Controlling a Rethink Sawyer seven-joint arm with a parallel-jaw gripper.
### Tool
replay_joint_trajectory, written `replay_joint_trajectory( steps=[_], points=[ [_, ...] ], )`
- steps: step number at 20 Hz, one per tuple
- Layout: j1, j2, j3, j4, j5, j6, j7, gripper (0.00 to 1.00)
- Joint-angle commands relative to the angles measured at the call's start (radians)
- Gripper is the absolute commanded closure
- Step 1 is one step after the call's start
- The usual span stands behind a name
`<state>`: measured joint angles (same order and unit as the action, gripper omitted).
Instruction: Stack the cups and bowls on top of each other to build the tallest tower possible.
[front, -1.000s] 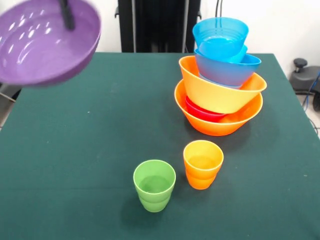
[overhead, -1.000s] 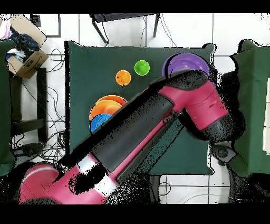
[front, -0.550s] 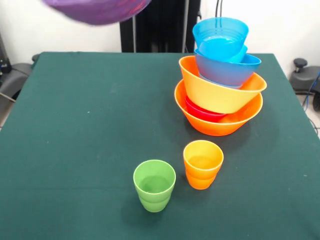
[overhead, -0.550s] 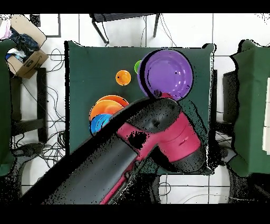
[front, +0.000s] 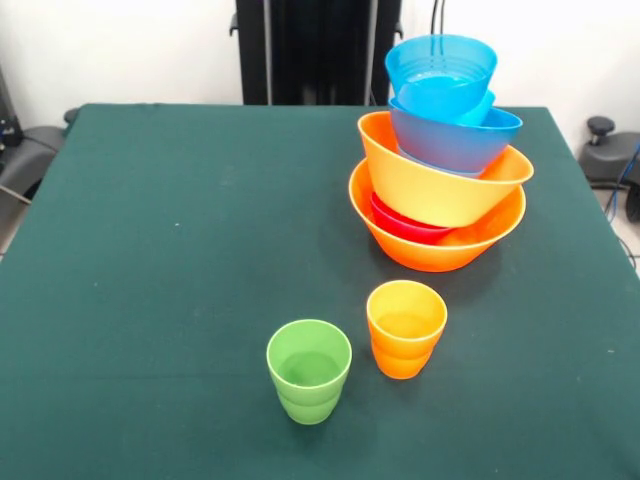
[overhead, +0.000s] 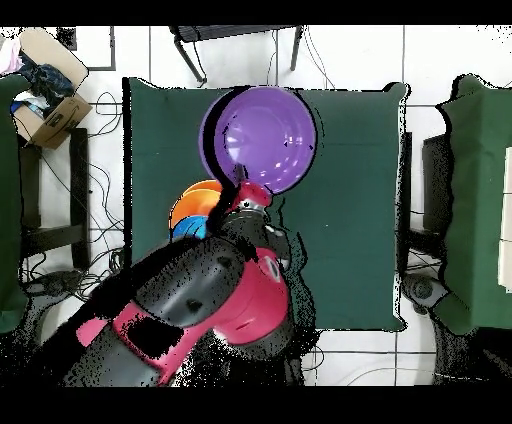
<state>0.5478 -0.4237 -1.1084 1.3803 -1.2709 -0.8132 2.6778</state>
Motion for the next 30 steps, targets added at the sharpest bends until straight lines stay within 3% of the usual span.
replay_joint_trajectory(
  steps=[1,5,9,15,23,30],
  points=[
    [0.054,-0.043,0.134,0.092,0.105,0.154,0.243,1.00],
    [0.064,-0.076,0.175,0.126,0.200,0.189,0.168,1.00],
    [0.077,-0.071,0.195,0.150,0.238,0.211,0.148,1.00],
    [0.122,-0.040,0.208,0.168,0.215,0.296,0.196,1.00],
    [0.182,-0.013,0.254,0.199,0.094,0.408,0.313,1.00],
    [0.162,-0.037,0.305,0.248,0.197,0.449,0.162,1.00]
  ],
)
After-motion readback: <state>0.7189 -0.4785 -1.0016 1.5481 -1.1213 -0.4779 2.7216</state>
